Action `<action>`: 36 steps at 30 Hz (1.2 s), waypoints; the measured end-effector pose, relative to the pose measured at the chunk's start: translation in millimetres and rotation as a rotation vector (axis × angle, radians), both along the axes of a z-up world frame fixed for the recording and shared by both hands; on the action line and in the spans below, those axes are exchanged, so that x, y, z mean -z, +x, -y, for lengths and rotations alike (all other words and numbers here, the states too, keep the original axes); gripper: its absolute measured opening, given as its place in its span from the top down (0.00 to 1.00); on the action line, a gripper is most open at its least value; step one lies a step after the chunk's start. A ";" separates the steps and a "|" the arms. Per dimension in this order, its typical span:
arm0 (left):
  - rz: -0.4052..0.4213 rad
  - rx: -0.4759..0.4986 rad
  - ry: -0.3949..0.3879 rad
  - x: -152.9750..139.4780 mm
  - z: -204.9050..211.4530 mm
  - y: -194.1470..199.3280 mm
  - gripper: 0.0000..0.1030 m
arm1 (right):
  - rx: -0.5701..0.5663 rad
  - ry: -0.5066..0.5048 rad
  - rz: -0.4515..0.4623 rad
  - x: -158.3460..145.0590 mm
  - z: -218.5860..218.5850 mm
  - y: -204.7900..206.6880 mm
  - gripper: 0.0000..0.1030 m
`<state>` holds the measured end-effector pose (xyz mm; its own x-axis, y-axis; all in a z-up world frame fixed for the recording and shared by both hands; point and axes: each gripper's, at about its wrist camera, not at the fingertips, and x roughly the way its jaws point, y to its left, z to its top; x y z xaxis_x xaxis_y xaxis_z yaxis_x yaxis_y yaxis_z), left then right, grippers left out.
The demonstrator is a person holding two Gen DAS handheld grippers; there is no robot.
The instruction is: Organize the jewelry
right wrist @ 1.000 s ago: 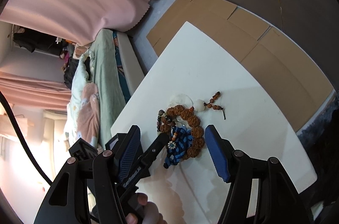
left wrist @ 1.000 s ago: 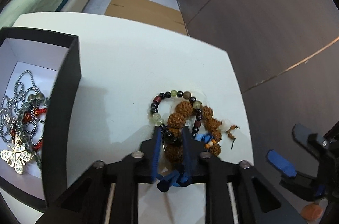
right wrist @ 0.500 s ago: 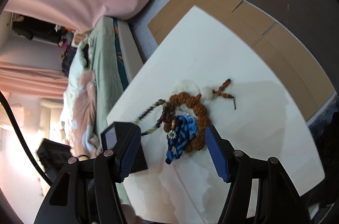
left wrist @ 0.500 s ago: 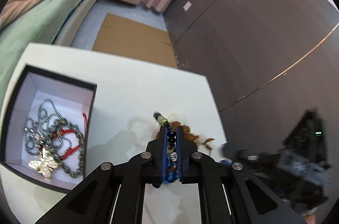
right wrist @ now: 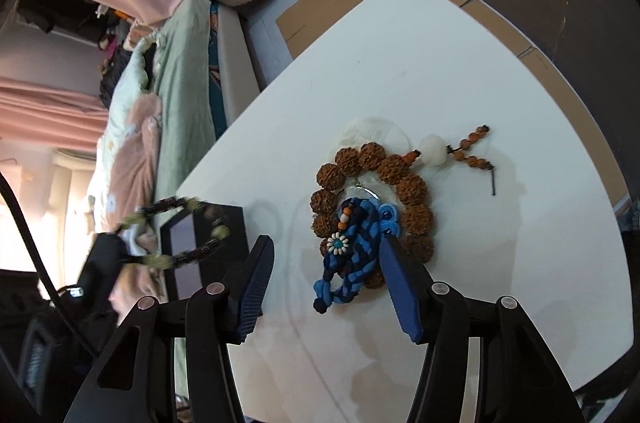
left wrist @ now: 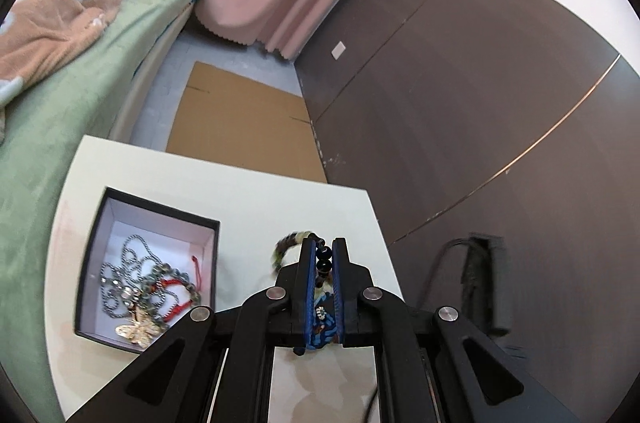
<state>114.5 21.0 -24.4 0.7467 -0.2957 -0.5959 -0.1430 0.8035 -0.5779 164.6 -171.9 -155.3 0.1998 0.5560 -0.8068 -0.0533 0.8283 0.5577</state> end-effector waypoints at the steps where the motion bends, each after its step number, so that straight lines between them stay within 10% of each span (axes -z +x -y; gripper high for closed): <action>1: 0.003 -0.004 -0.004 -1.5 -2.9 -1.1 0.93 | -0.002 -0.018 0.000 1.4 -3.1 0.3 0.45; 10: 0.024 -0.024 -0.004 -10.8 -23.2 -19.2 0.92 | -0.023 -0.166 0.020 9.3 -24.3 -0.2 0.48; 15: 0.027 -0.024 0.003 -15.2 -27.5 -26.4 0.92 | -0.030 -0.208 0.034 10.8 -25.5 -0.5 0.66; 36: 0.000 -0.090 0.046 -12.7 -59.5 -51.3 0.91 | -0.048 0.118 0.237 -47.2 -9.7 -36.2 0.79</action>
<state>63.1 80.5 -11.7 0.7692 -0.2003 -0.6068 -0.2151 0.8129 -0.5411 128.4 -162.2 -108.1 0.3465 0.6568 -0.6697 -0.2310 0.7517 0.6177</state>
